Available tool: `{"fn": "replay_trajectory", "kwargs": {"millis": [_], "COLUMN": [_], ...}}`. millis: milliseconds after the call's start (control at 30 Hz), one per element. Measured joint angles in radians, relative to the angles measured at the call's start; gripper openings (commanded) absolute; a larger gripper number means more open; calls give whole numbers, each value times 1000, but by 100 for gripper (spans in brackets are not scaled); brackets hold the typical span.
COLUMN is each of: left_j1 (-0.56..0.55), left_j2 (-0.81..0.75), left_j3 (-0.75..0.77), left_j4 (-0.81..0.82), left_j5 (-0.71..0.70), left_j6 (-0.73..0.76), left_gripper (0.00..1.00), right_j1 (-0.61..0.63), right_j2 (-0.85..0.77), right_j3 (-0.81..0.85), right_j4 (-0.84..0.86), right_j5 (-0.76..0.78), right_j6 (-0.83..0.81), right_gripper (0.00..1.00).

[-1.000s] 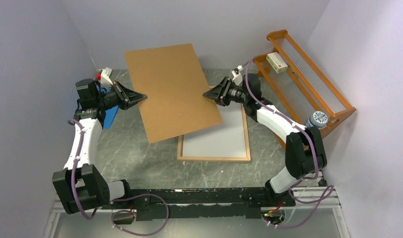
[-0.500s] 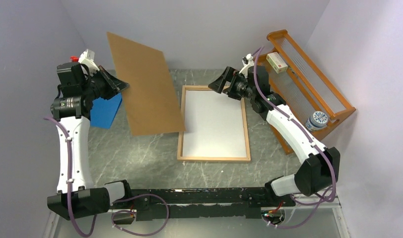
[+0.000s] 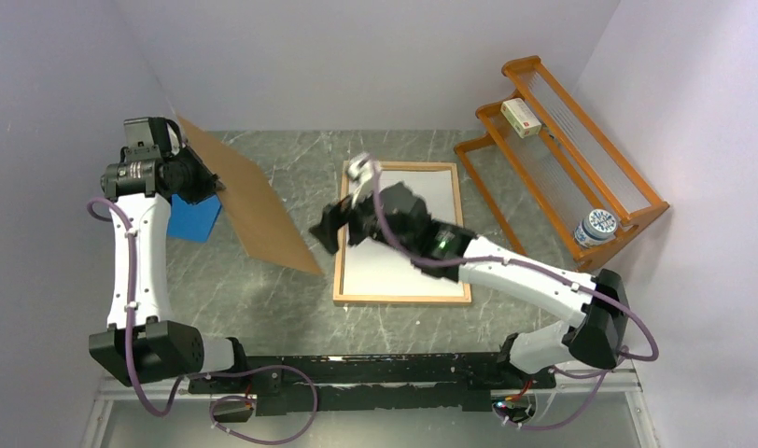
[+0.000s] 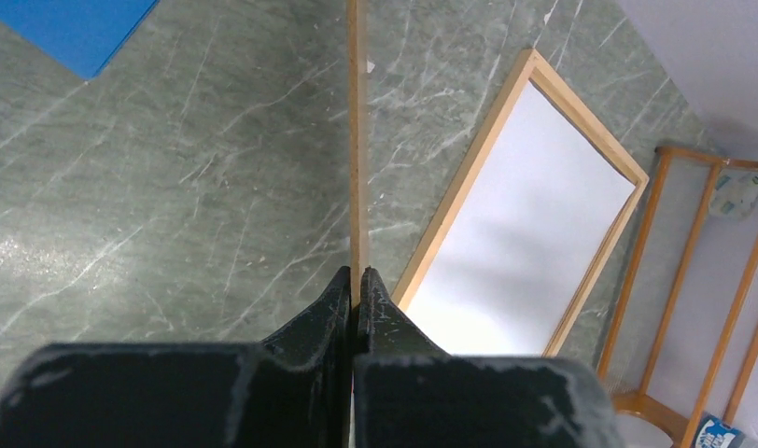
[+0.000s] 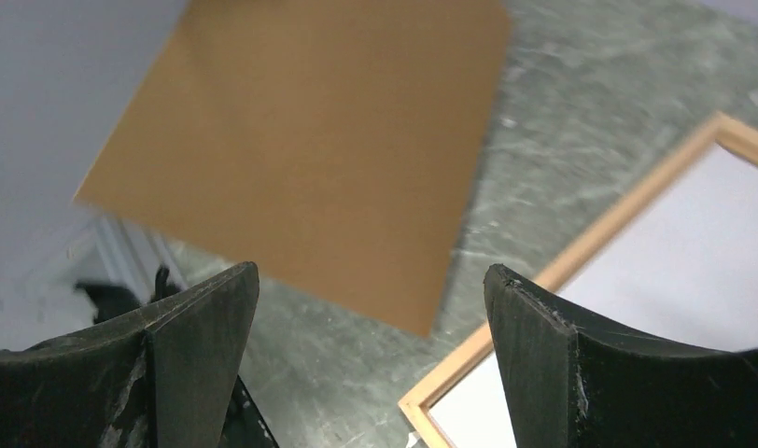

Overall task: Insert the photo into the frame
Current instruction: Turn over the photo frame item at the center of the board.

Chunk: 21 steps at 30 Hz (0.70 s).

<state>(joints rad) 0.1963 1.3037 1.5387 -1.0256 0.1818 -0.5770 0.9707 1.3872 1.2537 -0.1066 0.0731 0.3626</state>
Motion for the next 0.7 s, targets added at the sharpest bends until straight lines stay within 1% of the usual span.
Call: {"fn": "replay_trajectory", "kwargs": {"millis": [133,233,333,533,600,700], "left_j1": [-5,-6,-6,-6,-6,-6], "left_j2": [27,29,29,27,26,20], "left_j3": [40,68,83,83,83,83], "left_j4": [-26,-35,-36,-52,-58,-61], "left_j5": [-3,-3,-2,6,9,15], "left_j6": [-19,-26,-30,-37,-38,-38], "left_gripper": [2,3,3,3,3,3], "right_j1": [187,276,321,357,364,370], "right_j2": [4,35,83,222,271,340], "right_j3": [-97,-135,-154,-139,-119,-80], "right_j4": [165,274,359,488,507,536], "right_j5": [31,59,101,221,249,307], "right_j6": [-213,-353,-460,-612,-643,-676], "right_gripper": [94,93,92,87,84,72]}}
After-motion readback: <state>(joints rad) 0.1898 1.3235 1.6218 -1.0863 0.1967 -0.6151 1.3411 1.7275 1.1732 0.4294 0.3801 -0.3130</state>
